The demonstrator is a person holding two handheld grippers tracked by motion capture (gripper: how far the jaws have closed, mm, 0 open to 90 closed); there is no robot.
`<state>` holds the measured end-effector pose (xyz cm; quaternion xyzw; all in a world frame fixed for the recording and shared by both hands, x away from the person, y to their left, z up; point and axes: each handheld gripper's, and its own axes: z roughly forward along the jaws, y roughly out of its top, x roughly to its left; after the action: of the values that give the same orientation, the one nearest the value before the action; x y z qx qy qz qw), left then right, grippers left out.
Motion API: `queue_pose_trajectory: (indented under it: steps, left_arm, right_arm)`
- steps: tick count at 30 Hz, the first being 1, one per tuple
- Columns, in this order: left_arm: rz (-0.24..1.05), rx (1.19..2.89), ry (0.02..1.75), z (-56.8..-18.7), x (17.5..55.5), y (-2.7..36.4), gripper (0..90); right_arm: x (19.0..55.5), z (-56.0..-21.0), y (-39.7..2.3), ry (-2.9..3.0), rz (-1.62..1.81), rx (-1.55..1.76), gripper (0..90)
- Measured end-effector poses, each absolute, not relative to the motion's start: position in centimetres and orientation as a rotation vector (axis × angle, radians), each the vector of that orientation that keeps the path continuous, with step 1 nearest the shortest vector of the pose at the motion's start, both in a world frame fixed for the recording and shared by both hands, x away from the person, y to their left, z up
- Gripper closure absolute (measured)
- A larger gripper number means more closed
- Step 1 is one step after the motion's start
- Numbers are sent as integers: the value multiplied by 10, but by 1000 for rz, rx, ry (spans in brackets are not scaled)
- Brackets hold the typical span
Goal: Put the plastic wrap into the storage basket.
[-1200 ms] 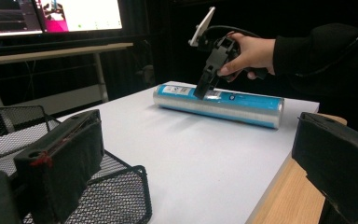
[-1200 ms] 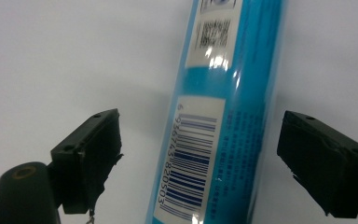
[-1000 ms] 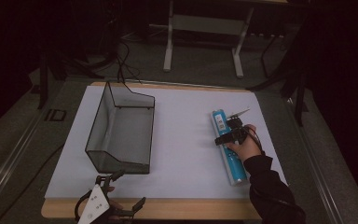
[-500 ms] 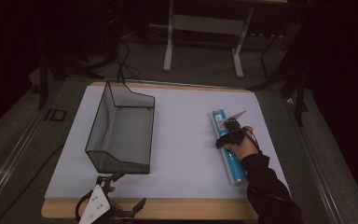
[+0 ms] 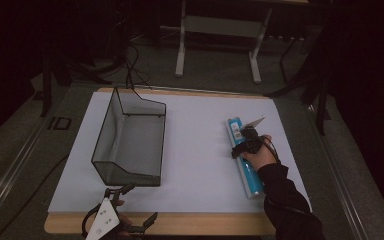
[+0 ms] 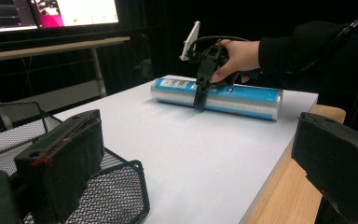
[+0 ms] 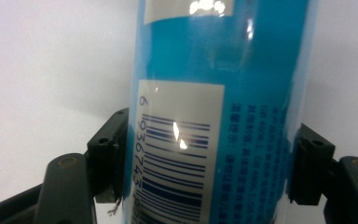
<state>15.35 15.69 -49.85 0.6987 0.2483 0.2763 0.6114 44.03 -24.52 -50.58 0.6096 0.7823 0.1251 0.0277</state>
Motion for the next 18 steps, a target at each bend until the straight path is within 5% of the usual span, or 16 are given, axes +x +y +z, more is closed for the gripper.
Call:
queue_pose_trajectory:
  steps: [18]
  left_arm:
    - [637,1623,586,-499,157,155,29]
  right_arm:
    - [435,-466,-262,2338,670,1957,318]
